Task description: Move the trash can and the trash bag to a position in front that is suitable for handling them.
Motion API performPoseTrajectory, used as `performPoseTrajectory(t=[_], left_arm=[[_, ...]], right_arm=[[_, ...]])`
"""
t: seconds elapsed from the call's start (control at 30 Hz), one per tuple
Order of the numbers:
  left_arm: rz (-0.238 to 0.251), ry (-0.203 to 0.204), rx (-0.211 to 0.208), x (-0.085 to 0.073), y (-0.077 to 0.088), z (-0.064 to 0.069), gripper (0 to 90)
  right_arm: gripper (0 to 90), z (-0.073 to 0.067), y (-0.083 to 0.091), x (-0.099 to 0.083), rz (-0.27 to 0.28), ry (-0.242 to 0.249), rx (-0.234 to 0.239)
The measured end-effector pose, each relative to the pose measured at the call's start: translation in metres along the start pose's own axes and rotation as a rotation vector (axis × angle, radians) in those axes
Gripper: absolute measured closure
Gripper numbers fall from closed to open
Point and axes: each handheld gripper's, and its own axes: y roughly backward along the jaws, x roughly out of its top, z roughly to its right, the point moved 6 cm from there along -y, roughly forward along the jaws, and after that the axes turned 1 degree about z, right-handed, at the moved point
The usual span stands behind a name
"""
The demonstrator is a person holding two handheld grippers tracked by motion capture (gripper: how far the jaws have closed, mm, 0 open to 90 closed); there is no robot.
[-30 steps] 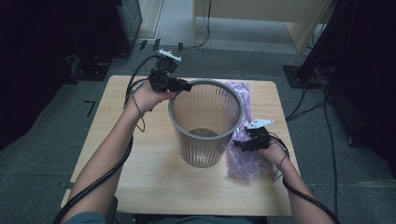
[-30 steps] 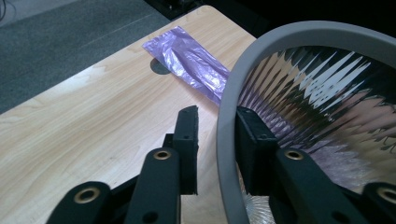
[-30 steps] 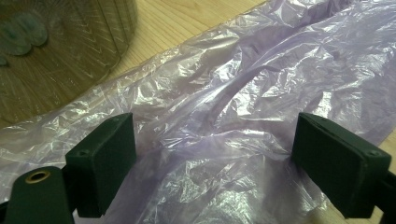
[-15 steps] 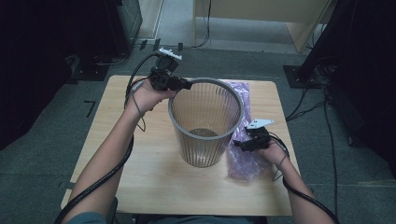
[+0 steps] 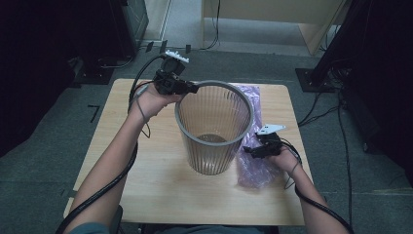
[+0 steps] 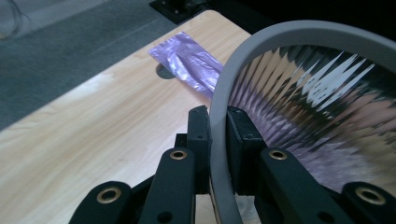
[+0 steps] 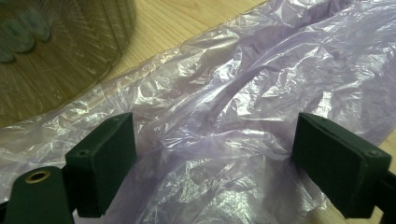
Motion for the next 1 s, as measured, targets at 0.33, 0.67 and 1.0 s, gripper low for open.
performPoseTrajectory(t=[0.33, 0.67, 1.0], left_arm=[[0.002, 0.125, -0.097, 0.008, 0.012, -0.002, 82.3], [0.011, 0.209, -0.165, 0.007, 0.021, -0.008, 83.0], [0.027, 0.242, -0.177, 0.001, 0.035, -0.019, 83.0]], right_arm=[[13.5, 0.0, 0.0, 0.0, 0.0, 0.0, -0.001], [13.6, 0.0, 0.001, 0.0, 0.004, -0.016, 0.001], [14.1, 0.006, 0.008, 0.006, 0.032, -0.084, -0.001]])
